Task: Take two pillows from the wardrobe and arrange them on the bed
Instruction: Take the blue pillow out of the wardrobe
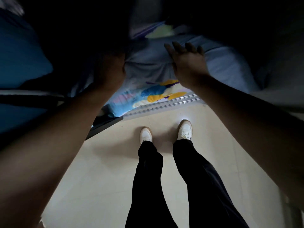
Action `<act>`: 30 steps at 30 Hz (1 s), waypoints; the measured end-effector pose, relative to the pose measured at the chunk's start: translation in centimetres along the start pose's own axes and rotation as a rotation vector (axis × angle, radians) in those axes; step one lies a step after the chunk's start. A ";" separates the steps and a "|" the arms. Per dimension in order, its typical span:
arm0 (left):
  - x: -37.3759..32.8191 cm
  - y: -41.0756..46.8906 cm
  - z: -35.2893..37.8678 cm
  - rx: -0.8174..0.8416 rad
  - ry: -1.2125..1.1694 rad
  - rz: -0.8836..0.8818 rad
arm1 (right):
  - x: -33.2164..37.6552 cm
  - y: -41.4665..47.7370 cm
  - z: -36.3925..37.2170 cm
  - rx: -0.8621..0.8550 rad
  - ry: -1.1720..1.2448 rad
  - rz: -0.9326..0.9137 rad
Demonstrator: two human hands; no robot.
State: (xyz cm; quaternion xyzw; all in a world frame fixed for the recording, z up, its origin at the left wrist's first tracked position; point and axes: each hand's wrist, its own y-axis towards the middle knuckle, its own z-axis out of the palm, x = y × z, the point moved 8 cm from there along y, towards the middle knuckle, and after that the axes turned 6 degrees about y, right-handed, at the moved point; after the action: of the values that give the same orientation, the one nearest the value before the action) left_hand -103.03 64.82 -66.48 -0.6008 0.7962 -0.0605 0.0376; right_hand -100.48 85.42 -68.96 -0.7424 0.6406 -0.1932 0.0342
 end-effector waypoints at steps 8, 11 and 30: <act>-3.4 -8.7 -5.5 0.109 -0.050 0.193 | 3.7 -14.0 -2.4 -0.021 0.096 0.116; -4.2 -12.4 -8.4 0.118 -0.040 0.289 | 6.4 -19.9 -4.1 -0.084 0.144 0.162; -12.1 -25.9 -21.5 -0.025 0.082 0.544 | 9.9 -41.6 -12.7 -0.120 -0.014 0.306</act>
State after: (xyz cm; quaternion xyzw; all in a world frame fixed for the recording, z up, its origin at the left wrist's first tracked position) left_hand -77.88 70.51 -41.67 -0.3624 0.9298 -0.0626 0.0131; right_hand -64.61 85.76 -42.46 -0.6382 0.7563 -0.1420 0.0234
